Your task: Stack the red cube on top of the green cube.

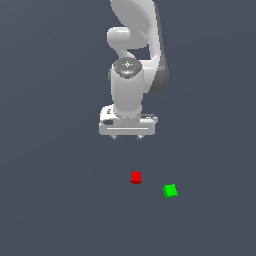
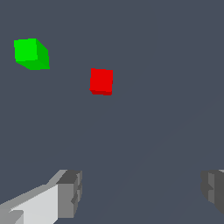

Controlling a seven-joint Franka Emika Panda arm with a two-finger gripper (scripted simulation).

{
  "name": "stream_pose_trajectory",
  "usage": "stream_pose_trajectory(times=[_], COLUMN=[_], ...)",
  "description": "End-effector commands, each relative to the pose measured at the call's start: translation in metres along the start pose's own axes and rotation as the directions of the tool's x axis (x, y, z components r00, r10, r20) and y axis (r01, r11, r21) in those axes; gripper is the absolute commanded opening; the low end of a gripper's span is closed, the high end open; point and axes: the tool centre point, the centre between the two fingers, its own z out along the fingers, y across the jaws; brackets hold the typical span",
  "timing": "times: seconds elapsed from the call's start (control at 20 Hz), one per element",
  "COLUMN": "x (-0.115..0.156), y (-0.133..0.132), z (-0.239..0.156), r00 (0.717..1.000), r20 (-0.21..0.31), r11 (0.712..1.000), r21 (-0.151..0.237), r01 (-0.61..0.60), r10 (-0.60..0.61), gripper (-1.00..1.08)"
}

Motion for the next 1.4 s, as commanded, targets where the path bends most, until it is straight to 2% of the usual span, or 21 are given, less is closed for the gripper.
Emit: stream_pose_trajectory(times=[0.0, 0.55, 1.35], x=[0.000, 0.018, 0.083], y=[0.000, -0.008, -0.033], z=[0.000, 0.019, 0.087], r00=[1.000, 1.000, 0.998], r20=[0.000, 0.004, 0.020], r11=[1.000, 1.000, 0.998], r21=[0.000, 0.001, 0.003], r01=[0.000, -0.014, -0.065], r10=[0.000, 0.014, 0.065], gripper=[1.00, 1.00, 1.00])
